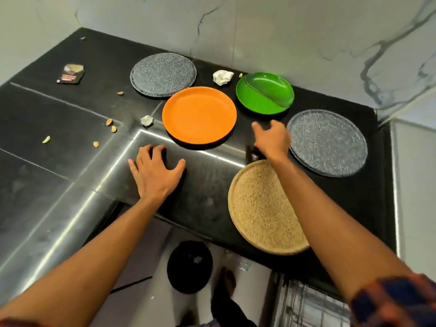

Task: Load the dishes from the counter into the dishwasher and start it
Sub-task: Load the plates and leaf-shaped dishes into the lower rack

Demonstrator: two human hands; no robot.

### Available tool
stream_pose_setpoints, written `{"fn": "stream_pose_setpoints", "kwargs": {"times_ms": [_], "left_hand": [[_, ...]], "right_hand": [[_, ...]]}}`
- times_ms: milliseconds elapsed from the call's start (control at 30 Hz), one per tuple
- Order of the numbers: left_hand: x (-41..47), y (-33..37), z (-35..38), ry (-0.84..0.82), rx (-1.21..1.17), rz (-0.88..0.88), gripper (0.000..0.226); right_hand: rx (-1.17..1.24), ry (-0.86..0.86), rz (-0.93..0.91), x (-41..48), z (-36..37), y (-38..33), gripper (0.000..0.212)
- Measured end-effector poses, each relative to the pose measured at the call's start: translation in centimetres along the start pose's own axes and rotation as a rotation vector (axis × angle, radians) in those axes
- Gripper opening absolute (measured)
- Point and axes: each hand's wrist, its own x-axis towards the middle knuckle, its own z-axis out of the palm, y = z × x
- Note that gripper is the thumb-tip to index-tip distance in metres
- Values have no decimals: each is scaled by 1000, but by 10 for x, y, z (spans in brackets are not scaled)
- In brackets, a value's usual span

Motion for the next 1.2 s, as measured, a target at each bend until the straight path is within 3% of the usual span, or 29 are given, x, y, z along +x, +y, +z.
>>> {"fn": "stream_pose_setpoints", "kwargs": {"times_ms": [100,167,233,433,700,1200], "left_hand": [[0,5,2,9,44,-16,71],[1,6,2,10,73,-19,71],[2,7,3,5,105,-27,69],[1,9,4,-1,134,-36,66],[0,10,2,-12,133,-53,68],[2,4,-6,-74,37,-17,71]], "right_hand": [[337,40,223,41,0,-10,42],[398,56,298,57,2,-16,35],[405,103,325,71,10,-19,44],[420,203,329,86,23,-21,33],[752,166,366,71,18,-19,47],[753,89,171,-97,-52,37,48]]}}
